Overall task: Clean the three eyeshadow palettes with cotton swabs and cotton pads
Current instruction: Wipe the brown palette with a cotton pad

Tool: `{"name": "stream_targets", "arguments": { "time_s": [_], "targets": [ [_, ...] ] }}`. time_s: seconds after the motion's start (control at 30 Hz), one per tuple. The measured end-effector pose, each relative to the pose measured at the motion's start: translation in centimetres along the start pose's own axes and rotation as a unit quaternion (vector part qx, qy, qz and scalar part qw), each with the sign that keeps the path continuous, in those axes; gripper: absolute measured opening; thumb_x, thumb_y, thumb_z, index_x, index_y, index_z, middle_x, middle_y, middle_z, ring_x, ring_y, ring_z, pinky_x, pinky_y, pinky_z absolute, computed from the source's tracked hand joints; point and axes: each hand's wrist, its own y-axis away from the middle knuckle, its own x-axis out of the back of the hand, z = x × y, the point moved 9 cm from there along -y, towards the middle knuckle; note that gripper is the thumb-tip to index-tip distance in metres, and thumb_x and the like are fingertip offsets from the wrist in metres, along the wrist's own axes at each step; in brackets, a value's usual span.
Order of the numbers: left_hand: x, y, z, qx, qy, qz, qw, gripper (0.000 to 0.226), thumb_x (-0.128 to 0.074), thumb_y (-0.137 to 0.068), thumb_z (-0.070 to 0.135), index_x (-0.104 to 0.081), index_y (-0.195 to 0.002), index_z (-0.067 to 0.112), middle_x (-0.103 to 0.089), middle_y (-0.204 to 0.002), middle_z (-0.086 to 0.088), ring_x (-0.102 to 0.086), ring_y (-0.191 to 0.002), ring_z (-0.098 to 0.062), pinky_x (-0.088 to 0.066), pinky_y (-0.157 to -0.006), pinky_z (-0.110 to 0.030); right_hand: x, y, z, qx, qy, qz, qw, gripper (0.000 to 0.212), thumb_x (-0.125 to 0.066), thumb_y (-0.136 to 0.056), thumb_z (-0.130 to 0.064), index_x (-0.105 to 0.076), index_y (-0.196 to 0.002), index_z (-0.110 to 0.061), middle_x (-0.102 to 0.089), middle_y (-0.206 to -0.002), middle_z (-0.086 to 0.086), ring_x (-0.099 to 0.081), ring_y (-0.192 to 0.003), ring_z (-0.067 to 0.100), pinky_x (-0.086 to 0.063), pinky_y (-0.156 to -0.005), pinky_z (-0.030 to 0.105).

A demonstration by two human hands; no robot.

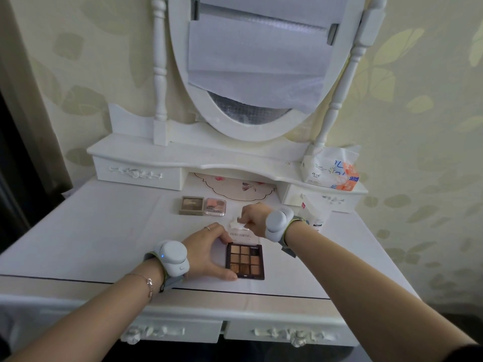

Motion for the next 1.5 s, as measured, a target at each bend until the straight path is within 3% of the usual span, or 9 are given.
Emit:
{"name": "stream_targets", "arguments": {
  "time_s": [0.17, 0.37, 0.57, 0.73, 0.87, 1.03, 1.23, 1.33, 1.5],
  "targets": [
    [-0.1, 0.0, 0.0, 0.002, 0.0, -0.003, 1.0, 0.076, -0.065, -0.036, 0.068, -0.045, -0.099, 0.03, -0.046, -0.102, 0.019, -0.046, -0.096, 0.003, -0.03, -0.079, 0.001, 0.7, 2.3, -1.4, 0.059, -0.007, 0.024, 0.998, 0.031, -0.047, -0.094, -0.009, -0.062, -0.121, -0.012, -0.056, -0.128, 0.007, -0.051, -0.114, 0.026, -0.035, -0.089, 0.024],
    [0.0, -0.1, -0.1, 0.006, 0.004, -0.006, 1.0, 0.075, -0.065, -0.036, 0.068, -0.044, -0.098, 0.031, -0.047, -0.105, 0.016, -0.047, -0.1, -0.002, -0.031, -0.079, 0.0, 0.4, 3.1, -2.3, 0.09, -0.026, 0.022, 0.995, 0.026, -0.052, -0.092, -0.009, -0.067, -0.113, -0.006, -0.061, -0.122, 0.007, -0.055, -0.107, 0.028, -0.032, -0.083, 0.02],
    [0.1, -0.1, 0.1, -0.002, -0.001, -0.002, 1.0, 0.076, -0.065, -0.037, 0.068, -0.045, -0.099, 0.028, -0.045, -0.101, 0.02, -0.047, -0.098, -0.002, -0.03, -0.078, 0.0, 0.6, 1.5, -1.5, 0.037, -0.021, 0.014, 0.999, 0.032, -0.048, -0.095, -0.01, -0.061, -0.124, -0.013, -0.056, -0.129, 0.007, -0.05, -0.117, 0.026, -0.035, -0.091, 0.023],
    [0.0, -0.1, 0.2, 0.0, -0.003, -0.006, 1.0, 0.076, -0.065, -0.037, 0.068, -0.045, -0.099, 0.029, -0.046, -0.101, 0.019, -0.047, -0.097, -0.001, -0.031, -0.078, -0.001, 0.5, 0.9, -0.9, 0.004, -0.027, 0.018, 0.999, 0.031, -0.047, -0.093, -0.01, -0.063, -0.12, -0.016, -0.059, -0.123, 0.004, -0.053, -0.114, 0.027, -0.043, -0.092, 0.027],
    [-0.1, -0.1, -0.1, 0.004, -0.004, -0.007, 1.0, 0.074, -0.066, -0.037, 0.068, -0.044, -0.098, 0.032, -0.048, -0.104, 0.016, -0.048, -0.1, -0.003, -0.033, -0.081, -0.006, 0.5, 2.3, -1.8, 0.058, -0.023, 0.014, 0.998, 0.027, -0.05, -0.092, -0.011, -0.066, -0.115, -0.011, -0.06, -0.122, 0.004, -0.054, -0.109, 0.027, -0.036, -0.084, 0.023],
    [0.0, 0.0, 0.1, 0.002, 0.004, -0.006, 1.0, 0.072, -0.067, -0.037, 0.067, -0.044, -0.097, 0.033, -0.046, -0.102, 0.019, -0.045, -0.094, 0.007, -0.03, -0.078, 0.001, 0.7, 3.1, -2.5, 0.095, -0.027, 0.013, 0.995, 0.025, -0.052, -0.092, -0.011, -0.068, -0.112, -0.009, -0.062, -0.122, 0.006, -0.055, -0.105, 0.027, -0.026, -0.076, 0.017],
    [0.0, 0.0, -0.2, 0.006, -0.008, -0.006, 1.0, 0.077, -0.065, -0.037, 0.069, -0.045, -0.1, 0.029, -0.049, -0.107, 0.014, -0.047, -0.1, -0.001, -0.03, -0.079, 0.001, 0.6, 2.2, -0.2, 0.034, 0.037, -0.005, 0.999, 0.032, -0.044, -0.096, -0.011, -0.061, -0.123, -0.013, -0.056, -0.128, 0.009, -0.052, -0.116, 0.028, -0.039, -0.093, 0.027],
    [-0.1, -0.1, -0.3, 0.005, -0.01, -0.008, 1.0, 0.078, -0.065, -0.037, 0.07, -0.045, -0.101, 0.029, -0.05, -0.109, 0.012, -0.048, -0.102, -0.004, -0.031, -0.081, -0.001, 0.2, 1.7, 0.5, 0.023, 0.047, -0.009, 0.999, 0.033, -0.045, -0.095, -0.008, -0.061, -0.122, -0.013, -0.055, -0.128, 0.01, -0.052, -0.117, 0.029, -0.043, -0.095, 0.032],
    [-0.1, -0.1, -0.1, 0.002, -0.006, -0.007, 1.0, 0.076, -0.066, -0.037, 0.069, -0.044, -0.099, 0.03, -0.051, -0.112, 0.009, -0.048, -0.103, -0.004, -0.031, -0.08, 0.0, 0.5, 1.9, 0.7, 0.031, 0.005, 0.03, 0.999, 0.032, -0.045, -0.095, -0.009, -0.061, -0.123, -0.016, -0.054, -0.13, 0.006, -0.05, -0.118, 0.025, -0.037, -0.091, 0.025]
  ]
}}
